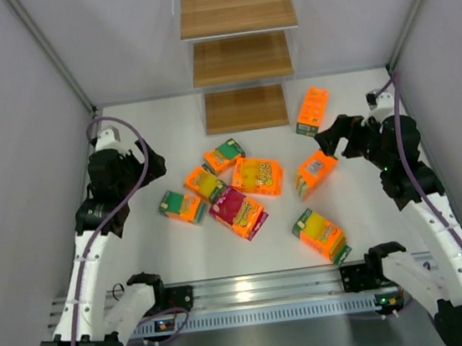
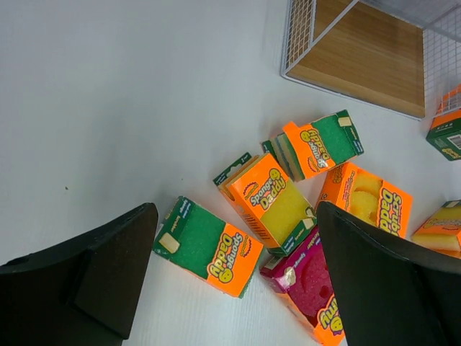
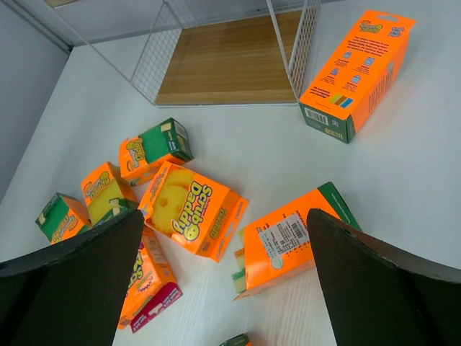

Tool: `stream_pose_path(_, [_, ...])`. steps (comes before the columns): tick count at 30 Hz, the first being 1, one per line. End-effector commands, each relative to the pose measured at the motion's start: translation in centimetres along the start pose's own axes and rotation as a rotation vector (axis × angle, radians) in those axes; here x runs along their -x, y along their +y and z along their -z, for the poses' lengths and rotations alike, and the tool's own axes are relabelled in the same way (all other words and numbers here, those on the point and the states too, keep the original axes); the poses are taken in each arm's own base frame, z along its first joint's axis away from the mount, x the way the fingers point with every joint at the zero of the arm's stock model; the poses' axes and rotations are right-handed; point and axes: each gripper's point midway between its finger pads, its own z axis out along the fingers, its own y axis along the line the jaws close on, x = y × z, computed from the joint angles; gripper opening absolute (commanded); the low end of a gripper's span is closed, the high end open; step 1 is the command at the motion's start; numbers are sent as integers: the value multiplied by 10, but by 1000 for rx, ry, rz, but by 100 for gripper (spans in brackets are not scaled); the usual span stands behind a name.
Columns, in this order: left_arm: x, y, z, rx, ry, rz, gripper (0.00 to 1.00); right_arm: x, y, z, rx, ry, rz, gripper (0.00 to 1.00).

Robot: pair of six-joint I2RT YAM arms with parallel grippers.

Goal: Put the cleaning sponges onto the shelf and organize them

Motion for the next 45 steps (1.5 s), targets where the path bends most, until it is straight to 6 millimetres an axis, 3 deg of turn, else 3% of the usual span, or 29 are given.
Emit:
stream_pose_path(1, [7,3,10,19,-17,-14,99,-3,1,5,8,13,15,99])
stream_pose_path(5, [-9,4,16,-8,-5,-2,98,-8,-22,7,-120,-15,-26,99])
stream_pose_path(8, [-16,-8,21,-90,21,-28,98,-11,-35,4,-190,-16,-70,99])
stream_pose_path(11, [-24,-16,22,-139,54,-22,98,-34,-38,-11,-196,90,-131,99])
stream_pose_path(12, [-29,-18,21,-153,69,-13,98,-51,-44,-21,-216,162,-162,99])
stream_pose_path(17, [-62,-35,16,-231,205,64,95,-93,-48,-20,-250,299,-194,99])
stream_pose_path(22, [-94,-58,9,-192,258,-45,94,-109,-52,-9,-323,330,-217,99])
stream_pose_path(23, [-105,-74,13,-221,273,-100,95,-105,-51,-10,-333,324,-209,99])
stream_pose_path(26, [-121,-85,7,-203,309,-169,96,-96,-38,-11,-364,342,-152,99])
stream_pose_path(27, [-126,-87,2,-196,332,-181,96,-90,-43,-9,-427,328,-135,100])
stream_pose_path(30, [-128,-93,-3,-198,345,-223,95,-86,-36,-9,-518,321,-200,99])
stream_pose_path(31, [-127,-92,-5,-184,335,-235,95,-92,-26,-11,-517,324,-243,100])
stream_pose_path(34, [-120,-86,-9,-146,301,-259,95,-119,-27,-13,-586,351,-274,99])
stream_pose_path(35, [-119,-85,-9,-138,292,-261,95,-132,-33,-13,-617,378,-267,99])
stream_pose_path(37, [-117,-81,-7,-134,279,-257,96,-140,-39,-15,-664,377,-289,99])
stream_pose_path(45, [-126,-71,-1,-147,251,-232,96,-136,-33,-38,-694,296,-443,99])
